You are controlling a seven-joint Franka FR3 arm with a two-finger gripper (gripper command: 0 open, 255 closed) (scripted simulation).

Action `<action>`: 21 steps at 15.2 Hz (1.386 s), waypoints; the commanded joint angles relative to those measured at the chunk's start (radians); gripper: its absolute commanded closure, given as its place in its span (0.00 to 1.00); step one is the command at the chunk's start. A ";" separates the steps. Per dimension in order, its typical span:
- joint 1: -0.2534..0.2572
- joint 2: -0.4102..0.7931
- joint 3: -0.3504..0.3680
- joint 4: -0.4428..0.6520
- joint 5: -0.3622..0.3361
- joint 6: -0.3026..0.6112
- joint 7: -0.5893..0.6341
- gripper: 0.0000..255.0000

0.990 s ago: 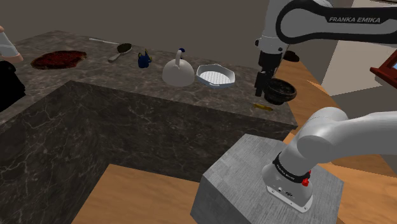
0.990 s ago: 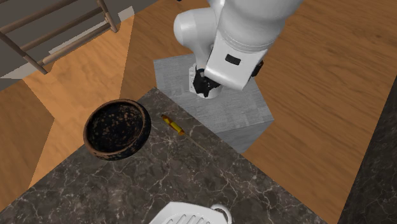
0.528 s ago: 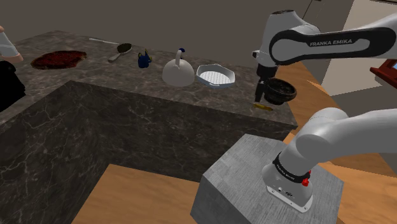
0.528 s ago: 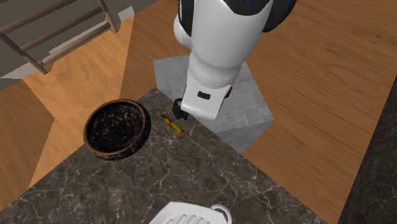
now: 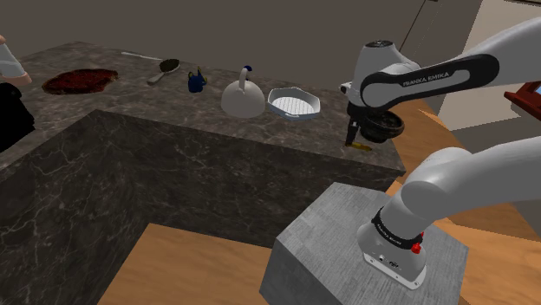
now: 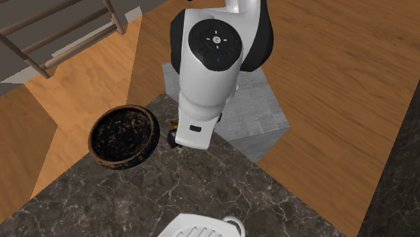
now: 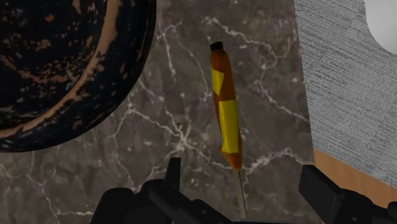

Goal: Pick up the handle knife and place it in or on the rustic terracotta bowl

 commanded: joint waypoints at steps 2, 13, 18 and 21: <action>-0.008 0.037 -0.016 -0.021 -0.020 0.062 0.002 0.00; -0.015 0.068 -0.027 -0.038 -0.036 0.110 0.006 0.00; -0.015 0.068 -0.027 -0.038 -0.036 0.110 0.006 1.00; -0.015 0.068 -0.027 -0.038 -0.036 0.110 0.006 1.00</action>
